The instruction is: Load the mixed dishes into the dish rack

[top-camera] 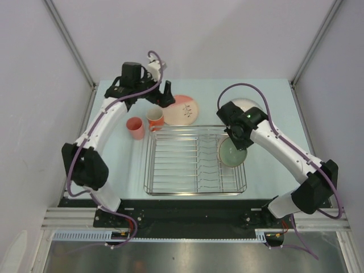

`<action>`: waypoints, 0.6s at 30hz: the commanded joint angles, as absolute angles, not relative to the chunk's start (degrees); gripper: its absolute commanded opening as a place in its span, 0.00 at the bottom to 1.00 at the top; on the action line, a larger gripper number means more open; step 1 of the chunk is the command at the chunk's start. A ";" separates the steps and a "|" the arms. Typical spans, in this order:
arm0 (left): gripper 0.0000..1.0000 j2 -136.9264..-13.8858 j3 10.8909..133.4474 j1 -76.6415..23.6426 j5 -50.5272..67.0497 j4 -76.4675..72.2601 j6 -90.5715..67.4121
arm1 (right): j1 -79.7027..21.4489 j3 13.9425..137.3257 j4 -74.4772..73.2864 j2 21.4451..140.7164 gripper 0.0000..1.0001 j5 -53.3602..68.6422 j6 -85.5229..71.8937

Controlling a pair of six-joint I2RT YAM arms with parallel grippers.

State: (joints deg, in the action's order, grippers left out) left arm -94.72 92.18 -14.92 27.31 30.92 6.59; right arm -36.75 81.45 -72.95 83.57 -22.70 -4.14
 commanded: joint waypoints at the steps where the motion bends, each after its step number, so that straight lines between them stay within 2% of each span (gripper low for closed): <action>1: 0.94 -100.36 99.84 -18.45 31.46 30.76 7.73 | -37.96 83.67 -72.25 85.86 0.00 -25.57 -3.60; 8: 0.93 -103.27 99.41 -20.30 33.40 33.21 10.99 | -39.46 84.02 -72.51 86.66 0.00 -23.74 -3.43; 18: 0.93 -96.24 89.13 -20.30 30.76 31.55 12.74 | -47.72 87.97 -72.95 89.65 0.00 -18.55 -2.99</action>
State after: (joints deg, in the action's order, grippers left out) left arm -101.16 90.52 -20.18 31.24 32.40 10.74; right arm -45.25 82.35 -73.10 89.36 -21.30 -3.92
